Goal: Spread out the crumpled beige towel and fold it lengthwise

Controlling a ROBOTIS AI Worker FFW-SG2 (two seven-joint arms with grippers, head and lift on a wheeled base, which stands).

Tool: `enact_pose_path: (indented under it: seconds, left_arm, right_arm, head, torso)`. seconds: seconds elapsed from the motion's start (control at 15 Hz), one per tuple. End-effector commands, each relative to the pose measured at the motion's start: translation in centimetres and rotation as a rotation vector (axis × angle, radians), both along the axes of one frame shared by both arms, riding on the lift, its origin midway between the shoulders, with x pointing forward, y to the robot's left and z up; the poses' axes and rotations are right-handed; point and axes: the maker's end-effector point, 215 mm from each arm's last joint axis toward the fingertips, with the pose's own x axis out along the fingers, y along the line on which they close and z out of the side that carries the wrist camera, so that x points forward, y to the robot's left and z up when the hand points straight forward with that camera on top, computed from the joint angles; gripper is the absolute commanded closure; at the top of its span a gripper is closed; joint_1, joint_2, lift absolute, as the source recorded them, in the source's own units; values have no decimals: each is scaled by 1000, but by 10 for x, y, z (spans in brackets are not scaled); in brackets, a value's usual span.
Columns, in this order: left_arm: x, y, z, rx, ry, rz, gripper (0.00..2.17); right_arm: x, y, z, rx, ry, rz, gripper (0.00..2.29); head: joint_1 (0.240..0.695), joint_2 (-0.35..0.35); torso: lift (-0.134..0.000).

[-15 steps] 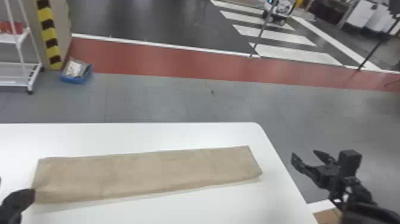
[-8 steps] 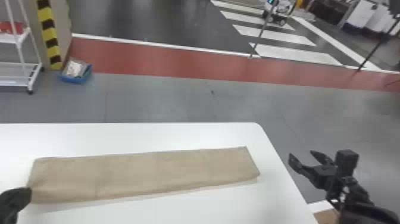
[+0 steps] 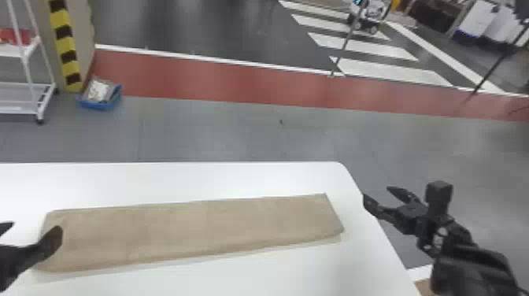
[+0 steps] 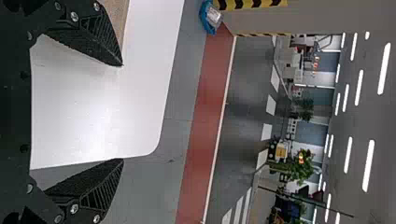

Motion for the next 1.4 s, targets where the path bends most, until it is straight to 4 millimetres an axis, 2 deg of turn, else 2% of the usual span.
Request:
enact_pose_path:
  seconds: [0.0,0.07,0.13,0.33,0.4,0.47,0.67,0.73,0.87,0.93,1.2,1.33]
  left_arm:
    - [9,-4,3,-2,26,-1,29]
    - [12,-8,4,-3,29,-5,29]
    - [16,-11,7,-1,30,-9,29]
    - [22,-15,7,4,65,-10,29]
    - [23,-16,5,8,72,-10,29]
    - [24,-13,6,14,72,-8,29]
    - [30,-17,12,2,63,-17,29]
    - [33,-16,14,2,60,-17,29]
    - [34,-15,12,1,65,-16,29]
    - [35,-15,10,2,69,-16,29]
    - [34,-10,-6,5,114,-11,29]
    - [34,-6,-16,4,132,-5,29]
  right_arm:
    - [26,20,-6,-74,66,109,174]
    - [32,32,-15,-119,118,168,174]
    - [37,53,-34,-186,200,253,174]
    - [21,90,-90,-415,428,451,174]
    - [13,88,-101,-448,471,473,181]
    - [9,82,-102,-451,482,471,184]
    - [0,51,-92,-436,470,416,184]
    - [-3,42,-87,-419,454,393,184]
    - [-2,35,-76,-366,392,355,208]
    - [-2,23,-66,-342,359,313,215]
    - [4,14,-46,-289,282,272,225]
    - [3,11,-42,-269,269,262,275]
  head:
    - [695,-333]
    - [695,-323]
    - [695,-315]
    - [695,-280]
    - [695,-262]
    - [695,-255]
    - [695,-258]
    - [695,-275]
    - [695,-292]
    - [695,-298]
    - [695,-314]
    - [695,-316]
  torso:
    - [0]
    - [0]
    - [0]
    - [0]
    - [0]
    - [0]
    - [0]
    - [0]
    - [0]
    - [0]
    - [0]
    - [0]
